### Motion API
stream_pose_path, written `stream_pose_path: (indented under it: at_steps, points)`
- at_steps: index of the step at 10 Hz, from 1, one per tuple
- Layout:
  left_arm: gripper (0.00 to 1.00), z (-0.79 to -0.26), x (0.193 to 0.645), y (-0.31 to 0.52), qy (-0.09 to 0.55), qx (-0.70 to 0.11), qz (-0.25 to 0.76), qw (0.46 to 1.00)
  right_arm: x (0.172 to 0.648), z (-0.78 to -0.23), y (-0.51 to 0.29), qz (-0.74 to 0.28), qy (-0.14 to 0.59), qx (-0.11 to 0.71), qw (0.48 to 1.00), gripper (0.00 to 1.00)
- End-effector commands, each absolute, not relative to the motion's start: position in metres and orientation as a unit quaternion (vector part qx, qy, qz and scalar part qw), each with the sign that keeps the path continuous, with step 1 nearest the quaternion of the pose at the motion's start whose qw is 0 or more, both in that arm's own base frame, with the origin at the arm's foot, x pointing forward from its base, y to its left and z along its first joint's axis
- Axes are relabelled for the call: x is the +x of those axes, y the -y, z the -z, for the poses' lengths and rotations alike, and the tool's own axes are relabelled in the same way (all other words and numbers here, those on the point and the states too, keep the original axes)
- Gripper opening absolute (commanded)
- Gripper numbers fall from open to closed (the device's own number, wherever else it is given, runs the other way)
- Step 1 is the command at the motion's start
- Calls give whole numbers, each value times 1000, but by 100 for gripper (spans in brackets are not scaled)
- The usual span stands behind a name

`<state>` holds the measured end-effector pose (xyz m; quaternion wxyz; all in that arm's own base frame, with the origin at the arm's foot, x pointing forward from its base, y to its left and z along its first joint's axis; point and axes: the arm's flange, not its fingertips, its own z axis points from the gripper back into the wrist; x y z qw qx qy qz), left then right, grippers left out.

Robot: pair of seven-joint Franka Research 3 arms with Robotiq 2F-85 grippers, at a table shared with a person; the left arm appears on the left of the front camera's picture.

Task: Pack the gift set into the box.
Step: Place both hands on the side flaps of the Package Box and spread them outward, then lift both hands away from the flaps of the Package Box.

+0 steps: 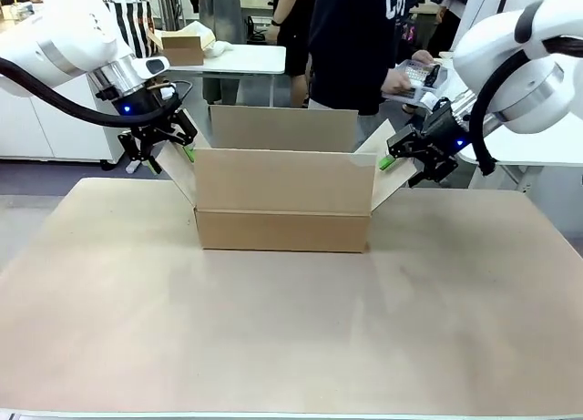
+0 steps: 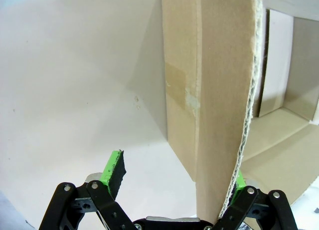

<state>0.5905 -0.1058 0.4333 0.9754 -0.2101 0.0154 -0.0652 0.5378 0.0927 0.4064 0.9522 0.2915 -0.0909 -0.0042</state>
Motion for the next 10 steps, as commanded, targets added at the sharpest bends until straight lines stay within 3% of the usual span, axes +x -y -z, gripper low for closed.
stream_pose_path:
  at_steps: [1,10]
  points:
    - [100,-434,590,105,-15,-202,60,977,542,-410,-96,11,95,269,958,100]
    - [100,-434,590,105,-15,-202,60,977,542,-410,-96,11,95,269,958,100]
